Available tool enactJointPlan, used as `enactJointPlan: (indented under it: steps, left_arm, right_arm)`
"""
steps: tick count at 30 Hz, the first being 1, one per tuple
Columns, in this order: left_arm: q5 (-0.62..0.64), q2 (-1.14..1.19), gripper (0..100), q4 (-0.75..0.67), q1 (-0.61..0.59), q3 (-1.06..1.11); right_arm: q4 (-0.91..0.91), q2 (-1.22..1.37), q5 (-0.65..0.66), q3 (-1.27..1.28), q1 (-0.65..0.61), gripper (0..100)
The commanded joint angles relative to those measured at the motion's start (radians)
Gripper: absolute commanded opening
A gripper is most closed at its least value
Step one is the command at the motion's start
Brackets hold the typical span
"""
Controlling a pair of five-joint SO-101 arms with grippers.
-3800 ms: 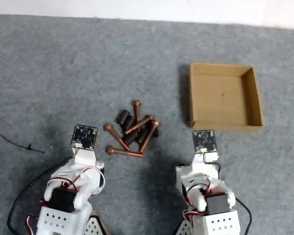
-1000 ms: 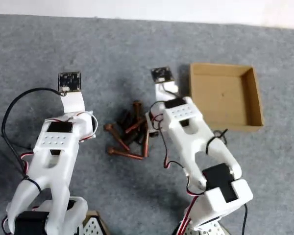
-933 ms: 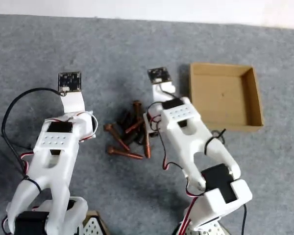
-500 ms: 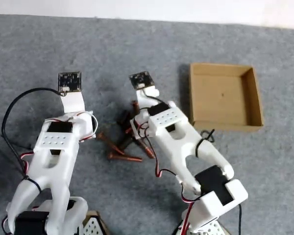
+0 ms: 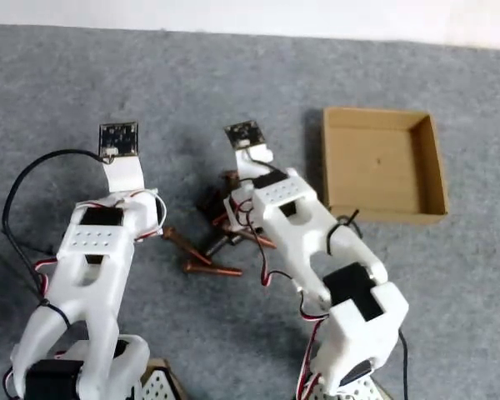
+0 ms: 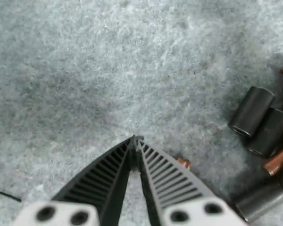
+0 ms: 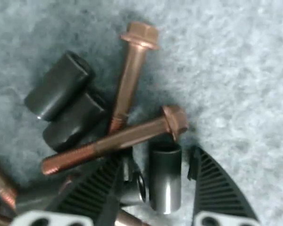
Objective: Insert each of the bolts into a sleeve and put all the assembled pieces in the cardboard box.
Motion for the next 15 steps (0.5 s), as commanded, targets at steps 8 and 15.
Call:
enactJointPlan:
  steps: [8, 15]
  left_arm:
    - [0.009, 0.002, 1, -0.014, 0.008, -0.010]
    - [0.008, 0.002, 1, -0.014, 0.008, -0.010]
  right_arm:
    - [-0.001, 0.016, -0.003, -0.016, 0.033, 20.2]
    - [0.001, 0.013, 0.000, -0.021, 0.125, 20.2]
